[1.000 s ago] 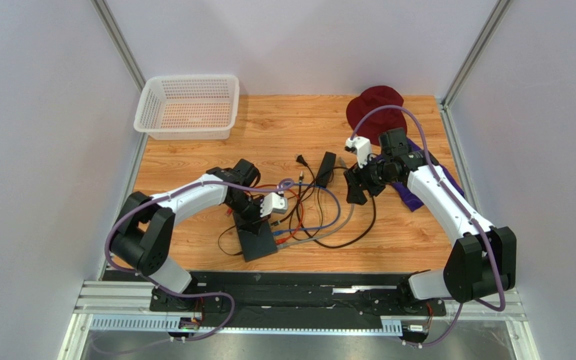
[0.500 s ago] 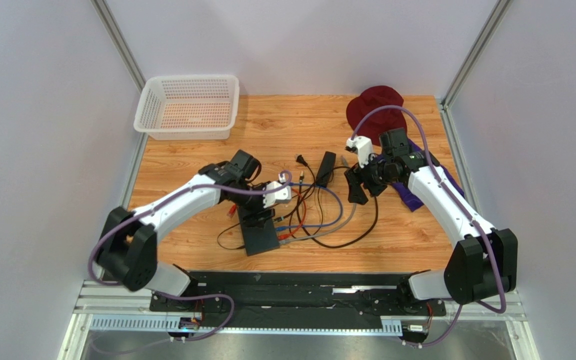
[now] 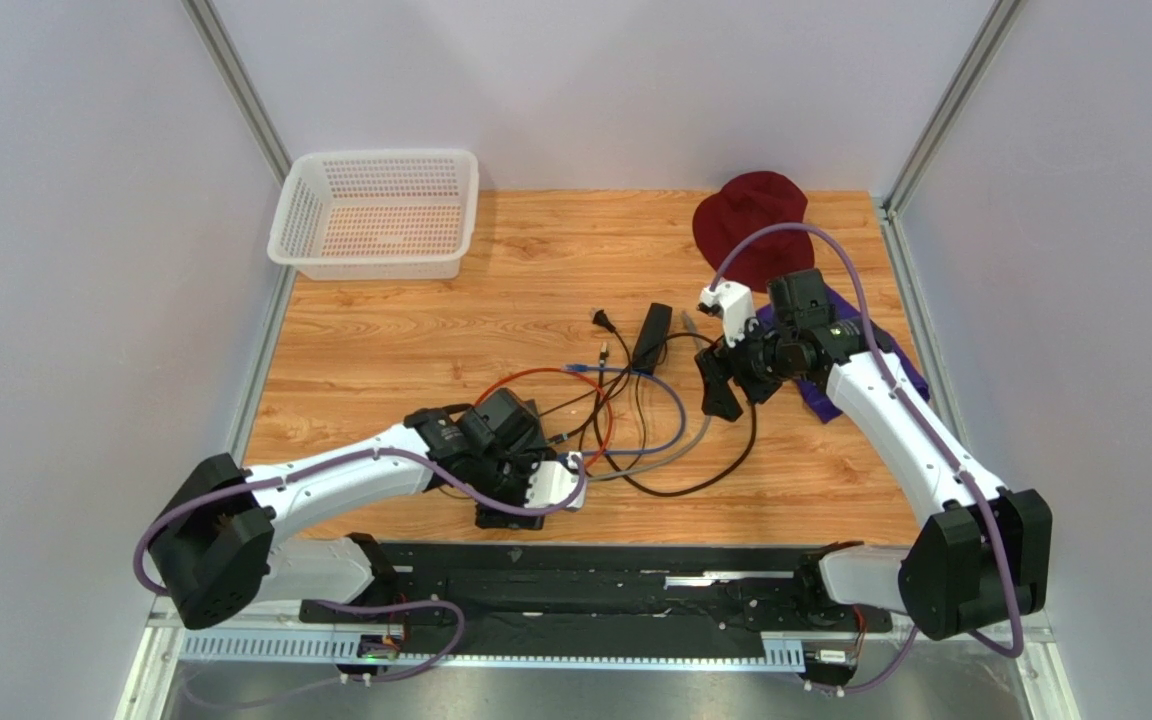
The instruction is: Pull the plug from the switch port
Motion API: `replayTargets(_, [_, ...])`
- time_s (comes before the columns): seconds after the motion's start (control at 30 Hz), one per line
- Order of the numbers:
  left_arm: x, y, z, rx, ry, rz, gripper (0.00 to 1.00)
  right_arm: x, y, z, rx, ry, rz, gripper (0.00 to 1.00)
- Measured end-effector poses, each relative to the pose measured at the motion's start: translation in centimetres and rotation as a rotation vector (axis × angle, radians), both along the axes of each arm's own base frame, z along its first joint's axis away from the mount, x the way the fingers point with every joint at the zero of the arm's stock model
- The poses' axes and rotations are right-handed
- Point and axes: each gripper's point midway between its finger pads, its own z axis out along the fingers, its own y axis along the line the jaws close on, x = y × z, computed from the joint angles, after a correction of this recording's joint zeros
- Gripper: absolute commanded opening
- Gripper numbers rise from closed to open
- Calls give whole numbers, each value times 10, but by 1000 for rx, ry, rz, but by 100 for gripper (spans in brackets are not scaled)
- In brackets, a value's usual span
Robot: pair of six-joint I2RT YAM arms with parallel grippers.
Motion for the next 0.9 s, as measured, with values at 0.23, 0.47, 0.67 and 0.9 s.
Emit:
replayTargets(0.23, [28, -20, -11, 61, -151, 22, 68, -5, -2, 2, 0, -15, -3, 76])
replayTargets(0.47, [74, -48, -12, 62, -285, 88, 65, -6, -3, 0, -6, -11, -5, 76])
replayTargets(0.67, [94, -62, -10, 59, -330, 111, 64, -4, -6, -3, -21, -8, -13, 76])
replayTargets(0.9, [93, -61, -5, 35, -249, 121, 67, -2, -8, -8, -34, 10, -22, 75])
